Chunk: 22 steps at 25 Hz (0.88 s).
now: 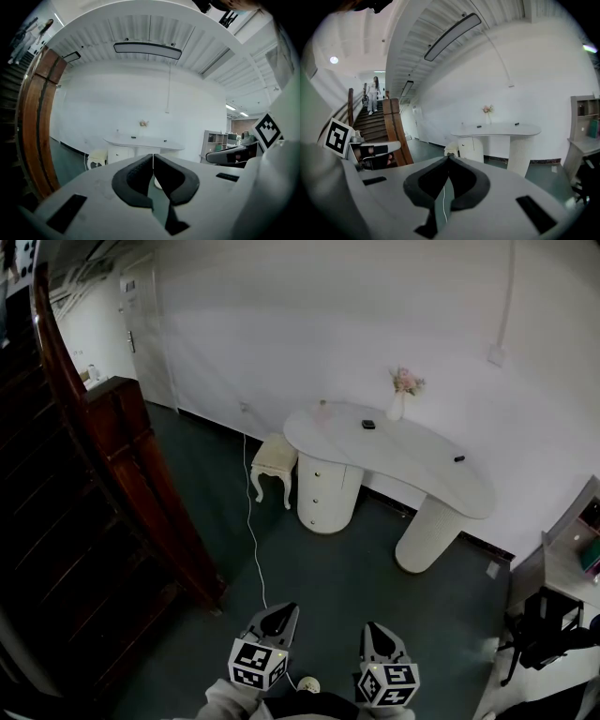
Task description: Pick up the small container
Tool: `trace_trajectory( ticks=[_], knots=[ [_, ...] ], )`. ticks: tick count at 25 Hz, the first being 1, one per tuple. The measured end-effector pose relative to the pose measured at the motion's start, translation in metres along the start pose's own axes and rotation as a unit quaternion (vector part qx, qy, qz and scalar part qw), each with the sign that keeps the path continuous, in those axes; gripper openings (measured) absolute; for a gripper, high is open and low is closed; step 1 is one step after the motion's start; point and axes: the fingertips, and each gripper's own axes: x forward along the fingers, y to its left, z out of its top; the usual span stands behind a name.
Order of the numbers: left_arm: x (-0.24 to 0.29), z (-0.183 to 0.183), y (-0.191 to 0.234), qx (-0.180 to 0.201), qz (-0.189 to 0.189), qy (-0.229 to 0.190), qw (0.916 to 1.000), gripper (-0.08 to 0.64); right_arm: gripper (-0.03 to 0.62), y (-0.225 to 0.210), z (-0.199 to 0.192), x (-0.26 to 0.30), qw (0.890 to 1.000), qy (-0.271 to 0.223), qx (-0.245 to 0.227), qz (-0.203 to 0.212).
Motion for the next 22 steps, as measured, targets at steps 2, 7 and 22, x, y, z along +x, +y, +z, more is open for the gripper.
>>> trace_trajectory(
  ticks=[2, 7, 22],
  knots=[
    [0.006, -0.002, 0.000, -0.005, 0.002, 0.001, 1.0000, 0.017, 0.049, -0.005, 0.000, 0.003, 1.000, 0.002, -0.002, 0.001],
    [0.011, -0.012, -0.005, -0.001, 0.005, 0.007, 1.0000, 0.017, 0.049, -0.015, -0.007, 0.003, 1.000, 0.008, 0.007, -0.006],
    [0.027, -0.031, -0.007, -0.005, 0.002, 0.033, 0.9994, 0.017, 0.049, -0.025, -0.018, 0.015, 1.000, 0.026, 0.010, -0.003]
  ],
)
